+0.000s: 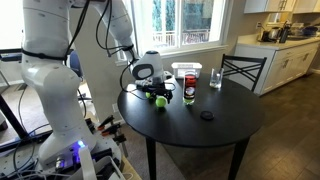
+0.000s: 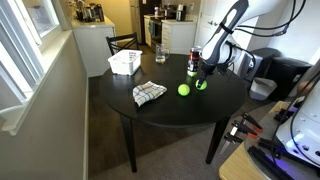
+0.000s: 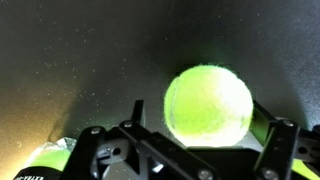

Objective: Put the tennis ball inside the container

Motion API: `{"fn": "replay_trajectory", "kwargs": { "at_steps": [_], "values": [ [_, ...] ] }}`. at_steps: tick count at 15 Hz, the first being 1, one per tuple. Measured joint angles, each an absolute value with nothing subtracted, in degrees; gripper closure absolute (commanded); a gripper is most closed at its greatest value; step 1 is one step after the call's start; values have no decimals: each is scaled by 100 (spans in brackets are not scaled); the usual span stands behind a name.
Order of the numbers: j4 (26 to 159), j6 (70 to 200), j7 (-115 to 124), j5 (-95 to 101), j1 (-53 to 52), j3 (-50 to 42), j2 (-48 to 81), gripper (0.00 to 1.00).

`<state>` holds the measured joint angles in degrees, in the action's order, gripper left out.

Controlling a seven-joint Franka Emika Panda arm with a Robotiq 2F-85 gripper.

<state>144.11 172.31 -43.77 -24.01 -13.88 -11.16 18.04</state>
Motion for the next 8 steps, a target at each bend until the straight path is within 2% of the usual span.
{"fn": "replay_trajectory", "kwargs": {
  "at_steps": [3,4,5,8],
  "values": [
    [14411,17231,-4371,-2401,-1391,-1152,1810,0],
    [14411,17231,-4369,-2401,-1392,-1161,1812,25],
    [14411,17231,-4368,-2401,-1392,-1167,1813,26],
    [14411,17231,-4368,-2402,-1392,-1162,1813,46]
  ]
}}
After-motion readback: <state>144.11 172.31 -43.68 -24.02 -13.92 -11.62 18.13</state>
